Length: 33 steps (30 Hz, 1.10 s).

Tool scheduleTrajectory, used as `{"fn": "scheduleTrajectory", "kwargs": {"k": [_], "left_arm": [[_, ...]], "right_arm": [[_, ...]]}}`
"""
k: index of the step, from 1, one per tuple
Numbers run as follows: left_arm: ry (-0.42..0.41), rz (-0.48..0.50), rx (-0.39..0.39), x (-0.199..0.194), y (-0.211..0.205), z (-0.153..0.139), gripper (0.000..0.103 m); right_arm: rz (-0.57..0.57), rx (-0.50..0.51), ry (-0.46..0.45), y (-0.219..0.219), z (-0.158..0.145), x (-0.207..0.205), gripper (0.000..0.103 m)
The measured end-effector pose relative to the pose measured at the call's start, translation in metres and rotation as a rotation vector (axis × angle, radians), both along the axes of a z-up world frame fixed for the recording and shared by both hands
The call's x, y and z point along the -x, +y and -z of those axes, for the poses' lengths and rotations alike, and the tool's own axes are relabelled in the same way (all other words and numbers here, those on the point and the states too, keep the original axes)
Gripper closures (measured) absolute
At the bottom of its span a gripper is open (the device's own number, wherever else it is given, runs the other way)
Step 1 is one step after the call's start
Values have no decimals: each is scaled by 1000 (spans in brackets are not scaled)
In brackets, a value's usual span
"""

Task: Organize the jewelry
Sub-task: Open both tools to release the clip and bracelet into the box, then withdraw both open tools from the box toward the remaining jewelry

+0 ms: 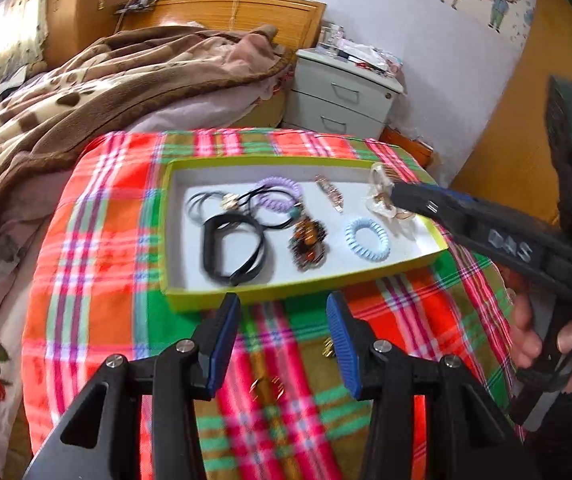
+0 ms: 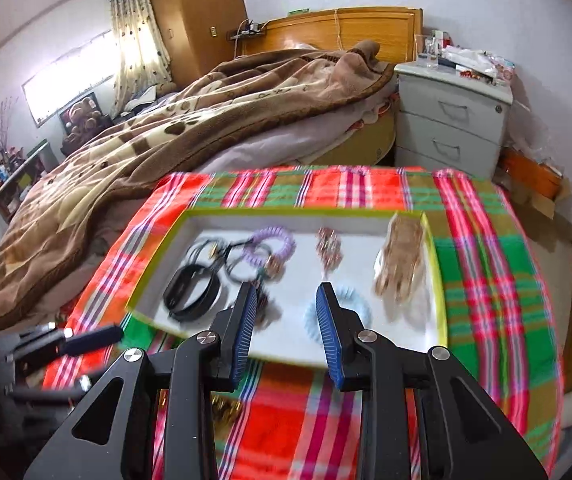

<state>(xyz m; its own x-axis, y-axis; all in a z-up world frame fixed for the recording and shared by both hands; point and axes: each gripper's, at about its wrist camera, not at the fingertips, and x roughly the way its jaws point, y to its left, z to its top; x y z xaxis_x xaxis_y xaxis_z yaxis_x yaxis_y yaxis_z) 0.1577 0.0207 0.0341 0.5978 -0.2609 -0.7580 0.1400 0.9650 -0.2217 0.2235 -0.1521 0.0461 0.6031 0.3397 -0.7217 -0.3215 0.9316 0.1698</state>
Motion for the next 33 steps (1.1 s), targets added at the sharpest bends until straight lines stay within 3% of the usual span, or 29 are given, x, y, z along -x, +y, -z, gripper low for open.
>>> {"fn": "scheduleTrajectory", "kwargs": {"k": [6, 10, 19, 27, 33], "left_arm": [[8, -52, 16, 17, 23, 6, 56], [14, -79, 29, 21, 32, 9, 56], [30, -92, 49, 30, 41, 19, 56], [46, -116, 61, 36, 51, 25, 56], [59, -119, 68, 36, 53, 30, 56]], "right_arm": [[-9, -14, 39, 4, 21, 22, 70], [-11, -41, 62, 5, 30, 30, 61], [-61, -41, 110, 21, 54, 44, 59], [-90, 11, 113, 37, 65, 47, 56], [-101, 117, 82, 53, 71, 52, 56]]}}
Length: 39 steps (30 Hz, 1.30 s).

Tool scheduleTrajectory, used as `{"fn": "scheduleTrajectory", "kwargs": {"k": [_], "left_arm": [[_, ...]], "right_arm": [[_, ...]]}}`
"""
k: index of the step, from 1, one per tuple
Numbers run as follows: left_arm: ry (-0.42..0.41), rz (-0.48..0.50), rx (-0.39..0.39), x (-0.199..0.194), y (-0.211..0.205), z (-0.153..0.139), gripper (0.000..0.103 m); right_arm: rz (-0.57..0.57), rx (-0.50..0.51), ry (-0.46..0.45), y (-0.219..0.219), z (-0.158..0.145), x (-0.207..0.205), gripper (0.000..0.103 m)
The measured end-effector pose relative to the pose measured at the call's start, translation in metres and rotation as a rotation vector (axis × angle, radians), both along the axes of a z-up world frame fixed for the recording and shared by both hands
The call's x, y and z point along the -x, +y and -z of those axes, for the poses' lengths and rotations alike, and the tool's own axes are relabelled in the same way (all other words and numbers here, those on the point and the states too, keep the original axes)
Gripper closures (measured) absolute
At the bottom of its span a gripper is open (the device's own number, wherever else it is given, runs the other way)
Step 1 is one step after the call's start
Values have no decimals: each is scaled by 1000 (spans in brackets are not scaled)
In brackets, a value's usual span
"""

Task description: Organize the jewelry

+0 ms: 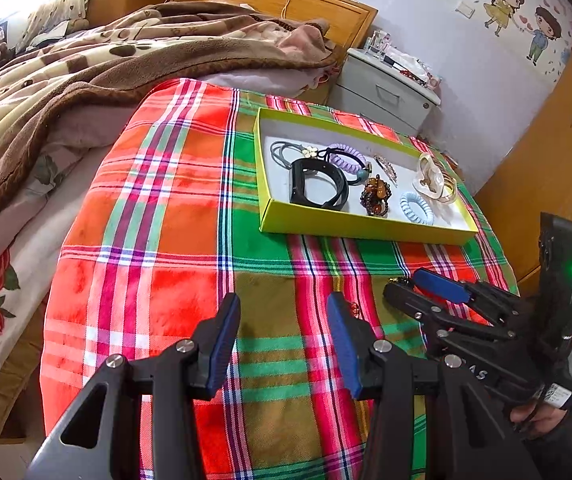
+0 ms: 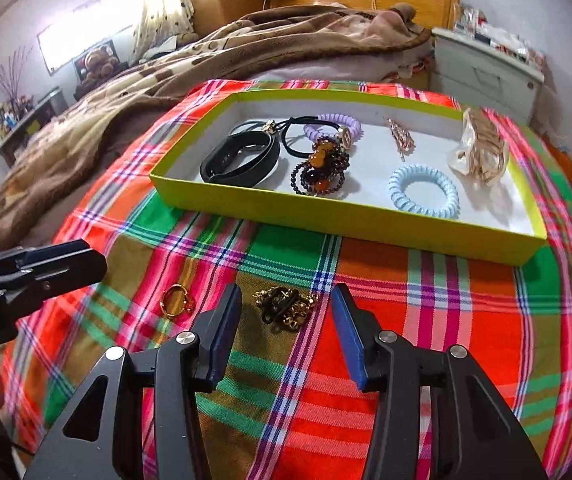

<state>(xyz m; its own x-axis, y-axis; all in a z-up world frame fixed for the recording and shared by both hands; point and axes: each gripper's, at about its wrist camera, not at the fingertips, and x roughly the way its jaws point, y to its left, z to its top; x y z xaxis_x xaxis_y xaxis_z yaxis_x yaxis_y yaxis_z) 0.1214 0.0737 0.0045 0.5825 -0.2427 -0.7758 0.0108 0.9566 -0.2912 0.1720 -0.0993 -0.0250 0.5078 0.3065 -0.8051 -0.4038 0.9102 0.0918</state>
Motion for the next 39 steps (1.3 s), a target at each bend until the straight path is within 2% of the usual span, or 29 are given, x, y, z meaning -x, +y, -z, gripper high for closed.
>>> {"fn": "scheduleTrajectory", "kwargs": {"k": [3, 9, 13, 23, 31, 34, 37, 39], "left_arm": [[4, -1, 4, 0, 1, 2, 56], [16, 4, 6, 0, 0, 5, 56], [26, 11, 5, 0, -3, 7, 56], [41, 71, 2, -5, -19, 9, 56], [61, 153, -59, -10, -50, 16, 56], [50, 162, -123, -10, -61, 17, 56], [44, 156, -146, -12, -64, 17, 56], [38, 157, -201, -12, -69, 18, 56]], "right_arm": [[-9, 48, -26, 6, 2, 4, 56], [-8, 62, -41, 6, 2, 6, 57], [5, 67, -50, 5, 1, 8, 77], [78, -2, -56, -18, -5, 11, 81], [116, -44, -71, -40, -16, 23, 81], [122, -57, -76, -43, -19, 25, 81], [123, -68, -81, -45, -21, 26, 81], [122, -73, -82, -45, -22, 27, 80]]}}
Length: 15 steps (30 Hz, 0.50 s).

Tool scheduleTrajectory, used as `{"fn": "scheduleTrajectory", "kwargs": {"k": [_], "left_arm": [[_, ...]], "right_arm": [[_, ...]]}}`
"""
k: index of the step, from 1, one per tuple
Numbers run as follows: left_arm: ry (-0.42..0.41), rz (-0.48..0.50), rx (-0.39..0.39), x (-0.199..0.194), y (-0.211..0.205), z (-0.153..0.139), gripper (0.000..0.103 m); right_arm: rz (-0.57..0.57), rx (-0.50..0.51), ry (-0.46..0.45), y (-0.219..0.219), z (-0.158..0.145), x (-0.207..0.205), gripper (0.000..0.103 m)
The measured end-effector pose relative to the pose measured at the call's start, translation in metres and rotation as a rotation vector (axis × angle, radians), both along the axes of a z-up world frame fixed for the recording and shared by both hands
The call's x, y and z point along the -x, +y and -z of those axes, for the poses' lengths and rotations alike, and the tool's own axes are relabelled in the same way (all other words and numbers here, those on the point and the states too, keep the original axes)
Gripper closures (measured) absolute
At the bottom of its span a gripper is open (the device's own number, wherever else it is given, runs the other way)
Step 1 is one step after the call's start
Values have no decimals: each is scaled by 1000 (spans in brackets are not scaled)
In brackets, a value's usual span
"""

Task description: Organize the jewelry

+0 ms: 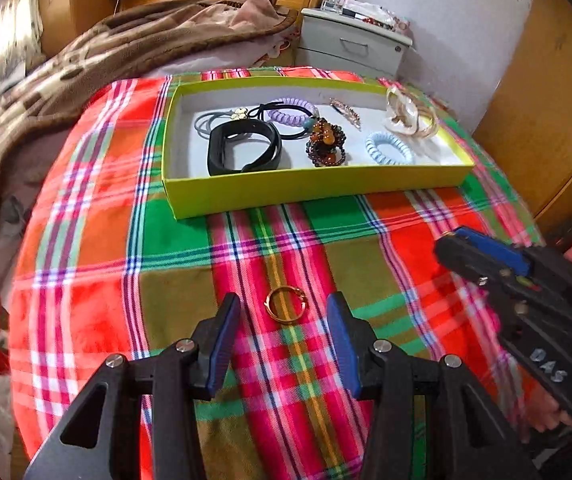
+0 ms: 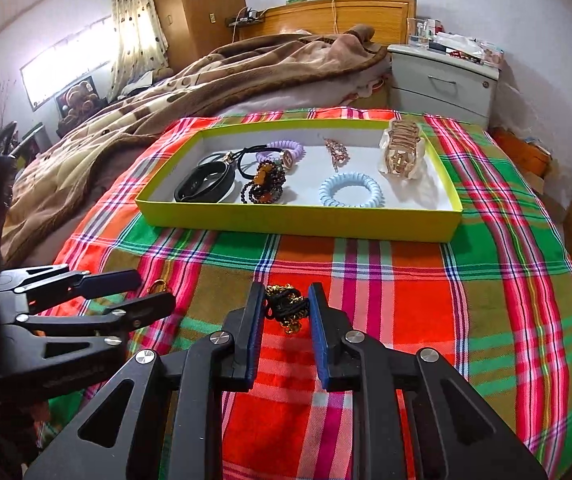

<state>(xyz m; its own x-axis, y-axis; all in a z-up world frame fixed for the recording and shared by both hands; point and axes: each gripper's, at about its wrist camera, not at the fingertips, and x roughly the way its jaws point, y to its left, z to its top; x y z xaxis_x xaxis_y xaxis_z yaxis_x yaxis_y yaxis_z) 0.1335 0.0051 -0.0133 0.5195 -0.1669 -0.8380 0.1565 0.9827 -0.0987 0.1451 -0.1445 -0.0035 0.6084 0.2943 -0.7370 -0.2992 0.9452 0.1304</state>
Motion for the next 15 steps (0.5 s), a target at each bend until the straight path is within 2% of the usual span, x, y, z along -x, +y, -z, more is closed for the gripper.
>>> {"fn": "scheduleTrajectory", "kwargs": {"k": [4, 8, 12, 15], "left_arm": [[-22, 7, -87, 2, -10, 2, 56], [-28, -6, -90, 1, -10, 1, 59], [-32, -15, -92, 0, -6, 1, 75], [-32, -8, -94, -1, -5, 1, 80]], "right_arm": [[2, -4, -5, -2, -1, 0, 80], [8, -7, -7, -4, -1, 0, 80], [13, -8, -9, -5, -1, 1, 81], [13, -6, -9, -5, -1, 2, 81]]}}
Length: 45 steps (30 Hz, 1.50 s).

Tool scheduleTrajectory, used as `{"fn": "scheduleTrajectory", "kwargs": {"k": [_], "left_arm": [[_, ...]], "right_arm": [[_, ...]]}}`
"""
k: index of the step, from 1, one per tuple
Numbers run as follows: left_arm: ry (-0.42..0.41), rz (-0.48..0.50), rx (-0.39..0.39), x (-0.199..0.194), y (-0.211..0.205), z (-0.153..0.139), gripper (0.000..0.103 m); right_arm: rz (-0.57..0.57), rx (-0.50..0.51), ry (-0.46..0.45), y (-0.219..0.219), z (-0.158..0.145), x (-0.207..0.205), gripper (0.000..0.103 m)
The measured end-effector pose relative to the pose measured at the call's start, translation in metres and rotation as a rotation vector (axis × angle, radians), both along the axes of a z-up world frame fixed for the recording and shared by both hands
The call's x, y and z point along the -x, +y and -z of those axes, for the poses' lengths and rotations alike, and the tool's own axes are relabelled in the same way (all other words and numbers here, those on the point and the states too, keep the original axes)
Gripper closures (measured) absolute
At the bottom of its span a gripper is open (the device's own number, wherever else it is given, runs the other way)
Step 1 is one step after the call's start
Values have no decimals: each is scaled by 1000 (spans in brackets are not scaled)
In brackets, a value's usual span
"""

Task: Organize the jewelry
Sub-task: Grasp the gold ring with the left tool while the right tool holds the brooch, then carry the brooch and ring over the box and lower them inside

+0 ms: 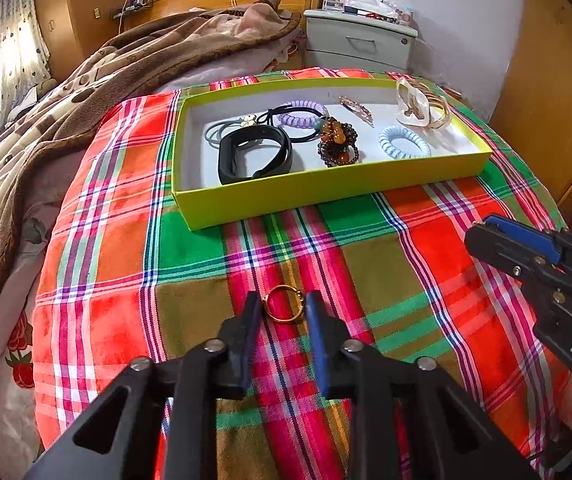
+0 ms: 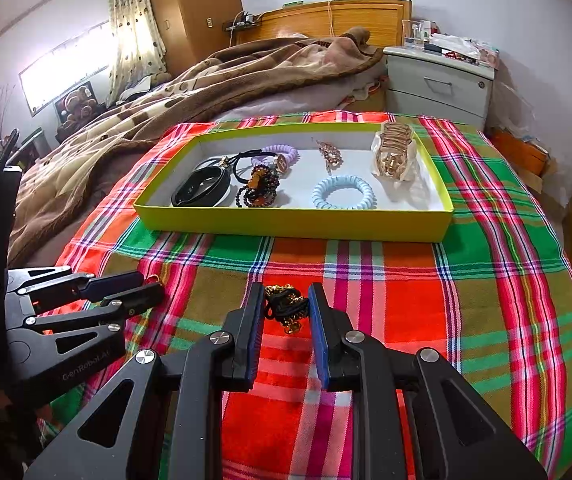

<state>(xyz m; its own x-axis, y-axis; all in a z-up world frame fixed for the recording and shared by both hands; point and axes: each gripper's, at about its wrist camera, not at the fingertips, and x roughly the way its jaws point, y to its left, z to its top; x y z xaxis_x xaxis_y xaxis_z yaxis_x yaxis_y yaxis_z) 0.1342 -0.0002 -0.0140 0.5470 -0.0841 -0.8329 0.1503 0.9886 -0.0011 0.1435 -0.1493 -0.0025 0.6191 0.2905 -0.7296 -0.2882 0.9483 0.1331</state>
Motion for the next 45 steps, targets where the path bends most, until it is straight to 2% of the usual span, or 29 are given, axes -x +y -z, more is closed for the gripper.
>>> {"fn": "scheduleTrajectory", "kwargs": {"k": [11, 22, 33, 45], "left_arm": [[4, 0, 35, 0, 5, -3, 80], [-51, -6, 91, -7, 15, -31, 80], [-98, 14, 126, -31, 14, -53, 80], [-99, 2, 150, -77, 26, -57, 80]], "right_arm": [[7, 0, -8, -2, -3, 1, 81], [24, -14, -36, -9, -16, 0, 80], [49, -33, -60, -14, -32, -27, 80], [67, -12, -49, -6, -26, -73, 80]]}}
